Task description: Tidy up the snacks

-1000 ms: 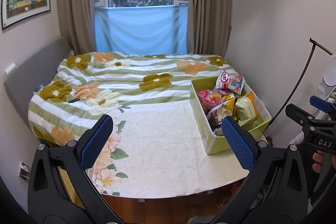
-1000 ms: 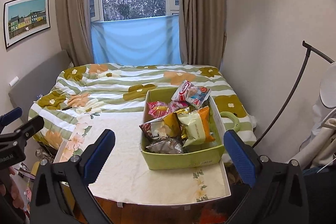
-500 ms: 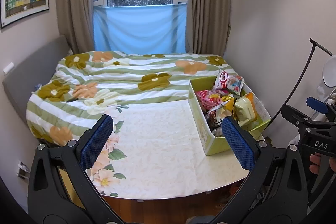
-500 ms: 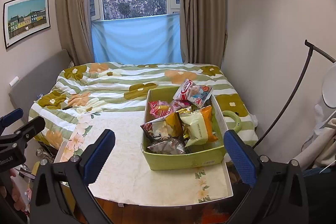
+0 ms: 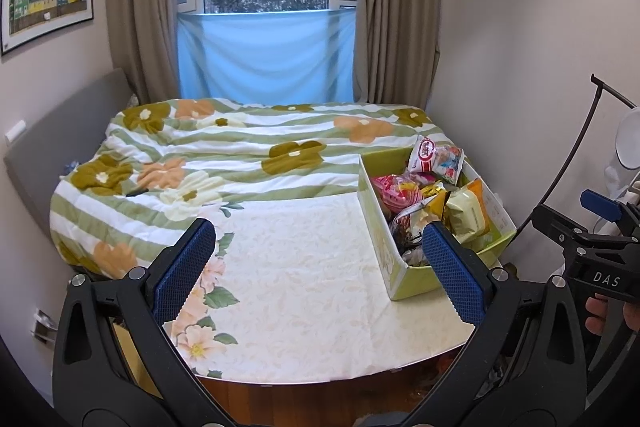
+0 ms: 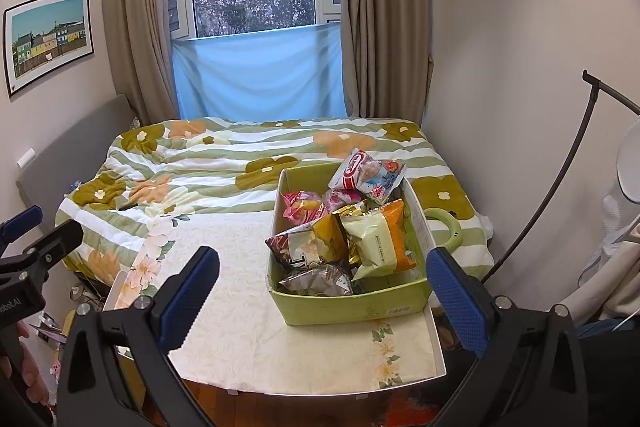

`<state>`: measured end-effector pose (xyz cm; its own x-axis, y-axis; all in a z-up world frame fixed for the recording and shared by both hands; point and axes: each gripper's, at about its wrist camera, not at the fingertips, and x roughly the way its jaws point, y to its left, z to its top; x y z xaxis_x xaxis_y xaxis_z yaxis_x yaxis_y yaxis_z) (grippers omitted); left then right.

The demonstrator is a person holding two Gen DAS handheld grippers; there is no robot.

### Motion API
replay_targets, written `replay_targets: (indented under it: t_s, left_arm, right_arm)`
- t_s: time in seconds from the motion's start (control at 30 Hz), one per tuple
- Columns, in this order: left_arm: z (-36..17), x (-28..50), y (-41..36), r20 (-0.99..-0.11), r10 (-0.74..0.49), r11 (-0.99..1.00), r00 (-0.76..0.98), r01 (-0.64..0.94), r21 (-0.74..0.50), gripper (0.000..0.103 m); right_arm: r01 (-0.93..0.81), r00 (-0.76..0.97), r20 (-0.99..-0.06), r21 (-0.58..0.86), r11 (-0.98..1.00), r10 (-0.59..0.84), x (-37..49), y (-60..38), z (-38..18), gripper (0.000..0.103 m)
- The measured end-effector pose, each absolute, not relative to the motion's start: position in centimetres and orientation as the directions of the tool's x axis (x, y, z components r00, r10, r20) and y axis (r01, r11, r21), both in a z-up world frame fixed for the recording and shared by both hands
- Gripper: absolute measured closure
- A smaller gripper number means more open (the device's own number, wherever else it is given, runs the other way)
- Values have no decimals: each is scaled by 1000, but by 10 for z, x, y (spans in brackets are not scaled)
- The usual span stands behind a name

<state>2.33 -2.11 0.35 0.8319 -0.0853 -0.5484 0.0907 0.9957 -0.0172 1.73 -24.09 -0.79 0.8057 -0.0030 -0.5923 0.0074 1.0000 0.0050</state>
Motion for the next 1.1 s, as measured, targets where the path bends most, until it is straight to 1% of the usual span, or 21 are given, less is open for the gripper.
replay_targets:
  t_s: [0.87, 1.1]
  left_arm:
    - [4, 26, -18, -544, -96, 995, 833, 85, -46, 1]
    - [3, 28, -19, -546, -138, 990, 826, 116, -74, 1]
  right_arm:
    - [10, 797, -604, 10, 1000, -2, 23, -233, -16, 0]
    - [9, 797, -605, 9, 1000, -1, 23, -231, -17, 0]
